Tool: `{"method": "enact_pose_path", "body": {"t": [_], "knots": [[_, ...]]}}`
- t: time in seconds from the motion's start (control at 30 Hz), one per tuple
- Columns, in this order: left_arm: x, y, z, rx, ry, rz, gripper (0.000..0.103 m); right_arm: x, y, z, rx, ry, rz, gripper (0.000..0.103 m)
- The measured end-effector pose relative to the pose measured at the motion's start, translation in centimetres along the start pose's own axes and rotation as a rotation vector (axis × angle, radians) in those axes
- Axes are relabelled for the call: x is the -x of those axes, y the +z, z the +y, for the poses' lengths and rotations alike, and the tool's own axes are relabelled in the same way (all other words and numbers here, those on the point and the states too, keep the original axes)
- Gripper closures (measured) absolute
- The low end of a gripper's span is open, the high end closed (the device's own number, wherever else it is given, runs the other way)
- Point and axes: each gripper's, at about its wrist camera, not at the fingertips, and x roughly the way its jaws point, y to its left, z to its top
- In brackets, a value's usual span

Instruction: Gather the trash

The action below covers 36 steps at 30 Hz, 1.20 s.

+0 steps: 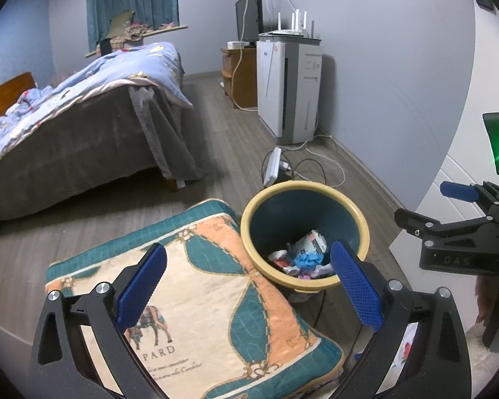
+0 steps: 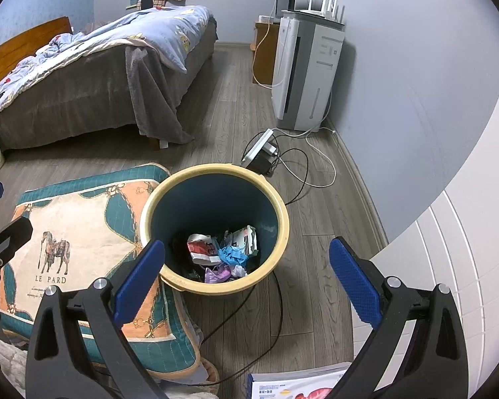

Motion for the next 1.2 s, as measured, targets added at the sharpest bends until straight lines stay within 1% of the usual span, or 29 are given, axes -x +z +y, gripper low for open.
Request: {"method": "enact_pose_path", "body": {"t": [0.57, 0.73, 0.83, 0.93, 1.2], "knots": [[-0.08, -0.01, -0.03, 0.001, -0.001, 0.003, 0.005, -0.14, 0.07, 0.02, 0.0, 0.0, 0.004, 0.006], [-0.27, -0.11, -0.02, -0.012, 0.001, 0.01, 0.005, -0.15, 0.0, -0.03, -0.002, 0.0, 0.004, 0.006], [-0.34, -0.16, 0.01, -0.016, -0.01, 0.019, 0.005, -0.28, -0.14, -0.1, -0.004, -0.001, 0.007, 0.006], [-0.27, -0.15, 0.02, -0.022, 0.001, 0.015, 0.005, -0.34, -0.2, -0.1, -0.004, -0.001, 0.008, 0.006], [-0.35, 0.05, 0.38, -0.013, -0.001, 0.028, 0.005, -0.37, -0.37, -0.05, -0.004, -0.003, 0.012, 0.006]]}}
